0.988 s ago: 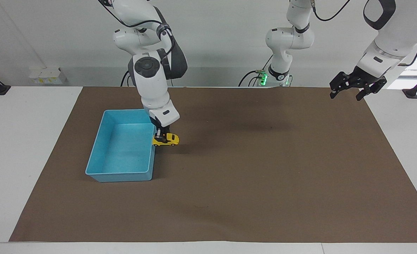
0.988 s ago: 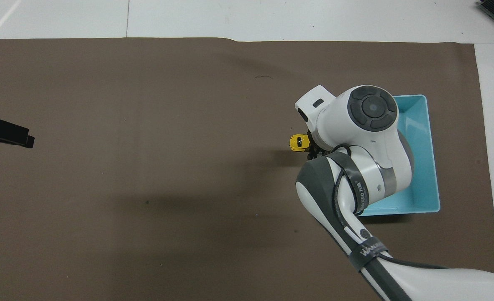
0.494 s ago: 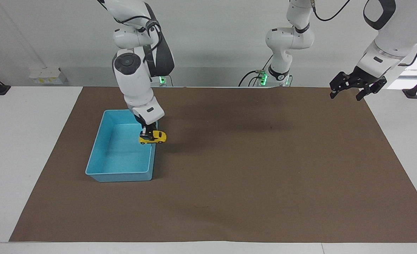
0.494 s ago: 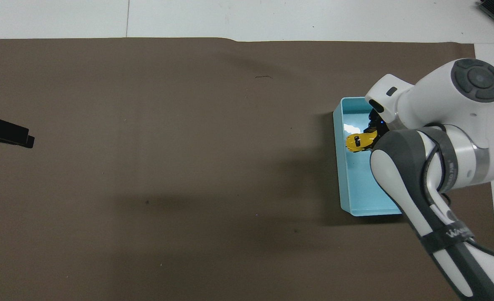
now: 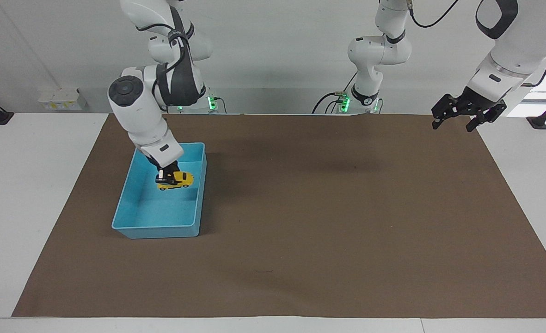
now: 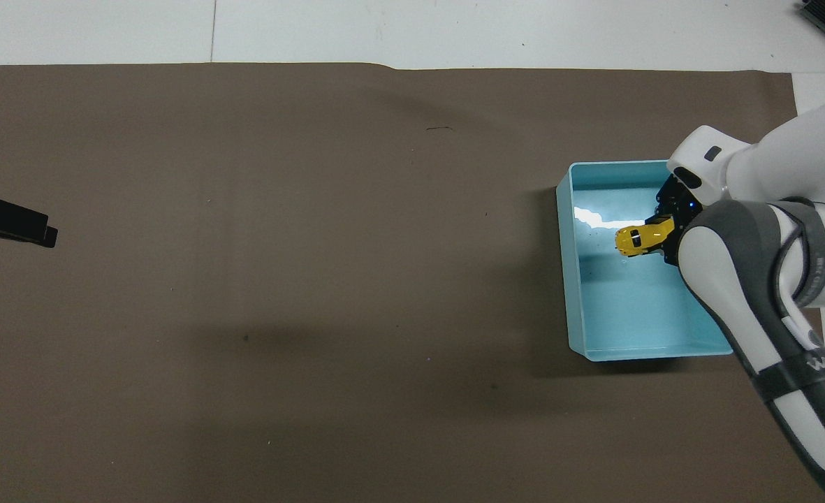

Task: Wind up and store yellow beetle car
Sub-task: 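Lower the held car into the bin with the right gripper, then set the car on the bin floor and open the right gripper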

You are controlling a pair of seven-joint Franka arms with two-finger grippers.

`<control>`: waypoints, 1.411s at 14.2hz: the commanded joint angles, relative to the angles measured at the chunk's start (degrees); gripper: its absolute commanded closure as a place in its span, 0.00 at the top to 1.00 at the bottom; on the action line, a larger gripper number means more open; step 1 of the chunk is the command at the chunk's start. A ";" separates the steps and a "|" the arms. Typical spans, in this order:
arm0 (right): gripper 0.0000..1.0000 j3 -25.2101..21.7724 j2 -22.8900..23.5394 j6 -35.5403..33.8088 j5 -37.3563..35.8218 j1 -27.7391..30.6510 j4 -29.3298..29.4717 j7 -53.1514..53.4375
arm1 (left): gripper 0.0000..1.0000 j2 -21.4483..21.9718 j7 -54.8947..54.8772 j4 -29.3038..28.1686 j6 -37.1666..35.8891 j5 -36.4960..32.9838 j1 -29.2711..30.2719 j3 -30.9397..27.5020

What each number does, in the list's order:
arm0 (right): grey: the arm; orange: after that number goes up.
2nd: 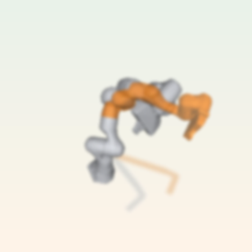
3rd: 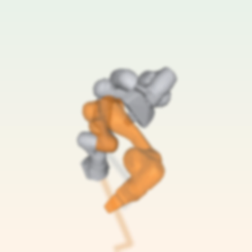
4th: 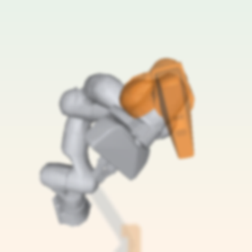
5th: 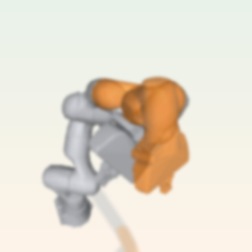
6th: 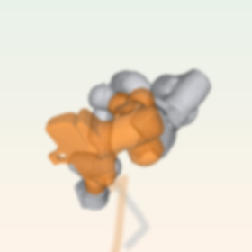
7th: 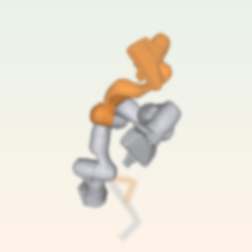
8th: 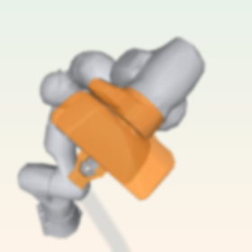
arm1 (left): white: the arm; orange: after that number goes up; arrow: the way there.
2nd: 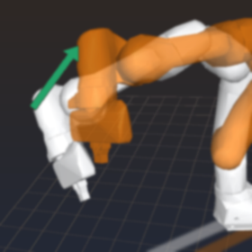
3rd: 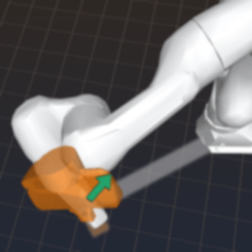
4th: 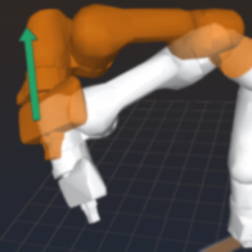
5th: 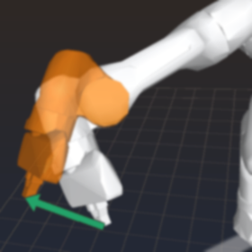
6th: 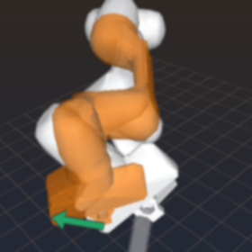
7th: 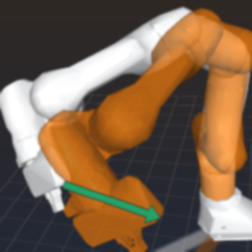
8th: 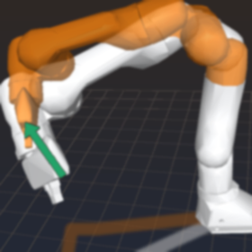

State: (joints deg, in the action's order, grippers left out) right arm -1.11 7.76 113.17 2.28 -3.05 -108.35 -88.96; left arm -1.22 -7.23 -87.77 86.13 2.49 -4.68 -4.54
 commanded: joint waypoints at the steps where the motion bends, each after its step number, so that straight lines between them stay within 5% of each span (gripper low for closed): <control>1: 0.00 0.14 -3.19 3.54 1.06 0.77 -6.43 -1.57 | 1.00 0.34 0.38 0.32 -0.88 -0.91 0.90 0.67; 5: 0.00 0.14 -3.37 11.35 0.63 0.42 -13.54 -1.30 | 1.00 0.34 0.38 0.32 -0.88 -0.91 0.90 0.67; 15: 0.00 0.14 1.72 20.15 -0.17 1.03 -16.45 -0.77 | 1.00 0.34 0.38 0.32 -0.88 -0.91 0.90 0.67; 16: 0.09 0.14 2.34 20.68 -0.17 0.94 -16.54 -0.69 | 1.00 0.34 0.38 0.32 -0.88 -0.91 0.90 0.67; 17: 0.66 0.14 2.52 20.17 -0.17 0.86 -16.11 -0.25 | 1.00 0.34 0.38 0.32 -0.88 -0.91 0.90 0.67; 18: 1.00 0.14 2.61 19.47 -0.17 1.03 -15.76 0.80 | 1.00 0.34 0.38 0.32 -0.88 -0.91 0.90 0.67; 20: 1.00 0.14 2.17 17.71 -0.08 0.77 -14.44 0.89 | 1.00 0.34 0.38 0.32 -0.88 -0.91 0.90 0.67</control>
State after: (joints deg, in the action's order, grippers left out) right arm -1.27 9.74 132.27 2.23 -2.73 -124.17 -88.82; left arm -1.22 -7.23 -87.77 86.13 2.49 -4.68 -4.54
